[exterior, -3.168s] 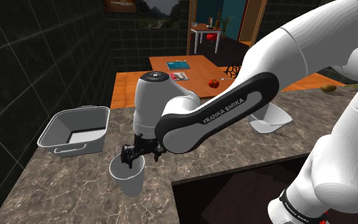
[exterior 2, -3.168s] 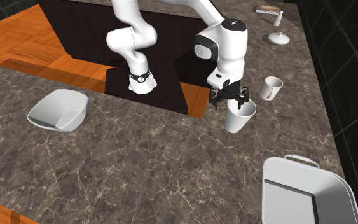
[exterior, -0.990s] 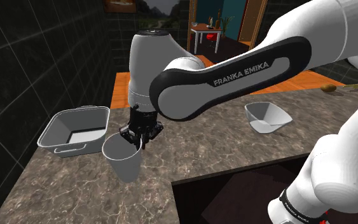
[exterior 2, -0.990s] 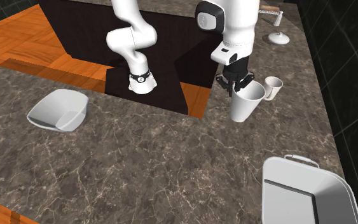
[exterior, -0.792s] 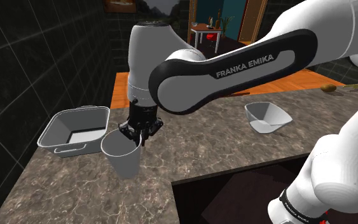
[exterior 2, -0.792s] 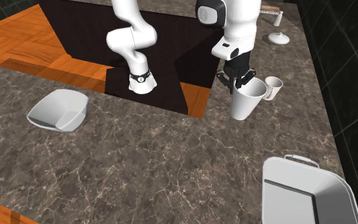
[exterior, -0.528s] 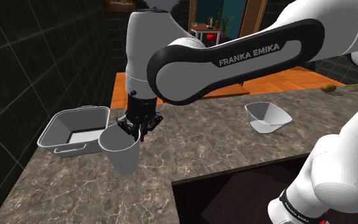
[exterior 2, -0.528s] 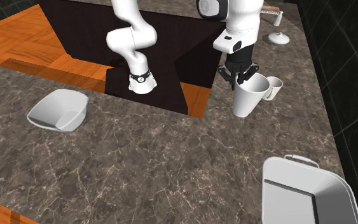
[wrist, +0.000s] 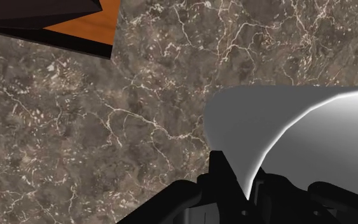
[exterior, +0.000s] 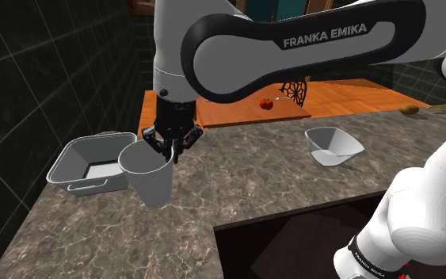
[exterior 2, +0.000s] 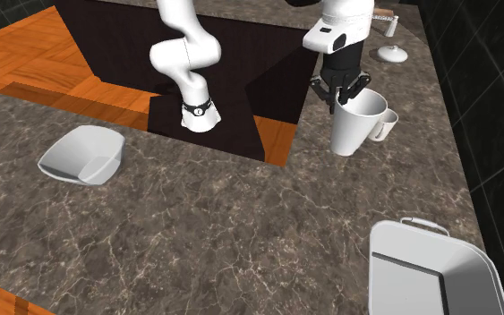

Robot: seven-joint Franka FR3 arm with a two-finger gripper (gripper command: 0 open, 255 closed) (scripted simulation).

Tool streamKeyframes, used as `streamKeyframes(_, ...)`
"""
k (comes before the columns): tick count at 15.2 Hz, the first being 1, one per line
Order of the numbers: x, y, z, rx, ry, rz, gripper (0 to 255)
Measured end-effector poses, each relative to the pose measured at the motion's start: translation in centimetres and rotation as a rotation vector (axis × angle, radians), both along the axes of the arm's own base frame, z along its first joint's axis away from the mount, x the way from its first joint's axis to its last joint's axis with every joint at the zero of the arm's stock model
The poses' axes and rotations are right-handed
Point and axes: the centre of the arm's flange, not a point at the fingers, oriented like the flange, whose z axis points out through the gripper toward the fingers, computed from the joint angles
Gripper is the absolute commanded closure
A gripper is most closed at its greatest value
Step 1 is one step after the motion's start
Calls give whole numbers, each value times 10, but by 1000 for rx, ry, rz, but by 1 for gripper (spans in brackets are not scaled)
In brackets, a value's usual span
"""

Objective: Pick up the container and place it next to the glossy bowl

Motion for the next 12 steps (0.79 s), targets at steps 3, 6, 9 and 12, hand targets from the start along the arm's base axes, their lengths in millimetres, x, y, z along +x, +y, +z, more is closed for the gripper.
streamKeyframes(3,0,1,15,0,0,0,255)
streamKeyframes(6,0,1,31,0,0,0,255)
streamKeyframes(9,-1,0,46,0,0,0,255)
streamKeyframes(12,-4,-14,53,-1,0,-1,255)
